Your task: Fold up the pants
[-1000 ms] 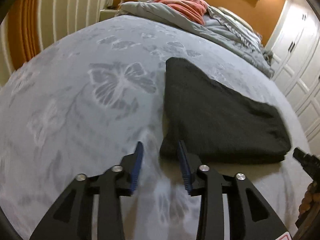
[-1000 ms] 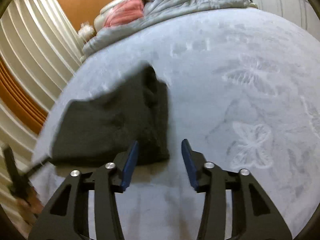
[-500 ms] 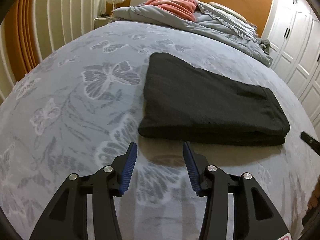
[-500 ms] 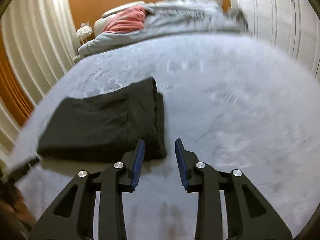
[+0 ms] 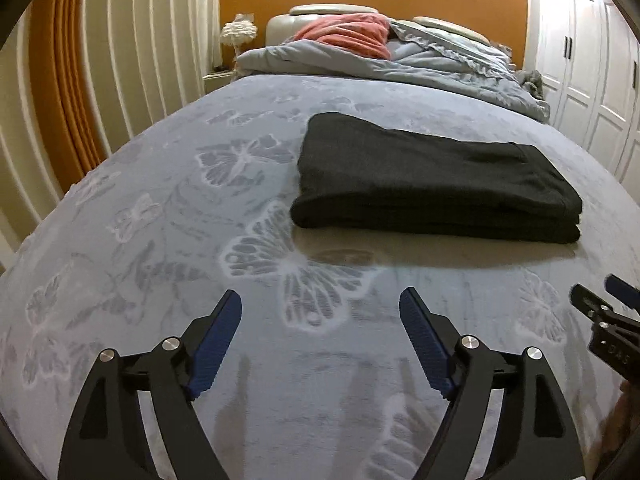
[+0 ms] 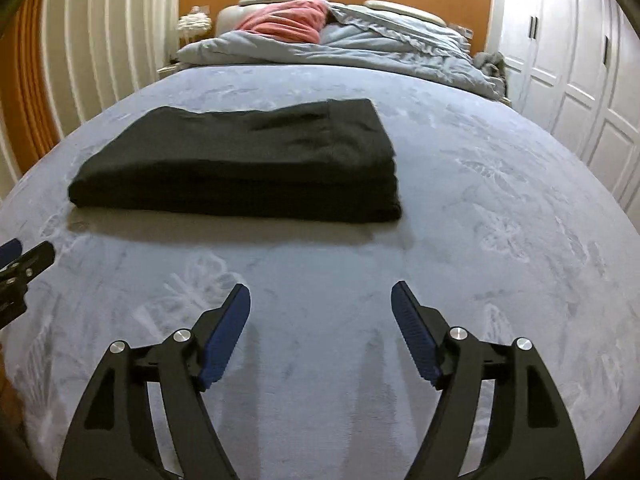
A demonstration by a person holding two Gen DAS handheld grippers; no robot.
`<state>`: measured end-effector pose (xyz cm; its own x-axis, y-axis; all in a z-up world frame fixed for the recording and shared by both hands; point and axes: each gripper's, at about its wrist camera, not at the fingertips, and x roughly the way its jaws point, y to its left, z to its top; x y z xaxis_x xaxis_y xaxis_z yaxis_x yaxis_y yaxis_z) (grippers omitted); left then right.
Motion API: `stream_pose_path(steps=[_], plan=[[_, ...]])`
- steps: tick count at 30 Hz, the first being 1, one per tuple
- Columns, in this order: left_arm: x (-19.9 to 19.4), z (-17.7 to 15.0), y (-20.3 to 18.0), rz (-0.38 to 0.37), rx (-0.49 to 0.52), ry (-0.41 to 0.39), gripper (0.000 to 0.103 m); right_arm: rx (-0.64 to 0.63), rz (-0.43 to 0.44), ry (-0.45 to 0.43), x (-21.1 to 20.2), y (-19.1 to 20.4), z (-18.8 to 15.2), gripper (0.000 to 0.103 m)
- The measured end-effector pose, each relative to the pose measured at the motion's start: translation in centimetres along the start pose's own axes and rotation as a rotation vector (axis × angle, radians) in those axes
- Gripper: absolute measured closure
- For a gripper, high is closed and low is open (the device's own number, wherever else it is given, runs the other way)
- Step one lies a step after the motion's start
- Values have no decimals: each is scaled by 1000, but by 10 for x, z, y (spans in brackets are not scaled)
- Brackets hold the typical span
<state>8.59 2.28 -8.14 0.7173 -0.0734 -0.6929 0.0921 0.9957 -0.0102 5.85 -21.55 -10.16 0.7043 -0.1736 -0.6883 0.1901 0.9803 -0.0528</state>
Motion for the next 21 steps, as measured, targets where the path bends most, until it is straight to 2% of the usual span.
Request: stream_pose_path(steps=[2, 6, 21], plan=[[3, 1, 2, 7, -8, 13, 24, 52, 7, -8, -2, -10, -1, 17], [6, 1, -2, 12, 11, 22, 24, 115, 27, 9, 2, -22, -2, 17], [6, -1, -13, 42, 57, 23, 24, 103, 31, 39, 9, -14, -1, 17]])
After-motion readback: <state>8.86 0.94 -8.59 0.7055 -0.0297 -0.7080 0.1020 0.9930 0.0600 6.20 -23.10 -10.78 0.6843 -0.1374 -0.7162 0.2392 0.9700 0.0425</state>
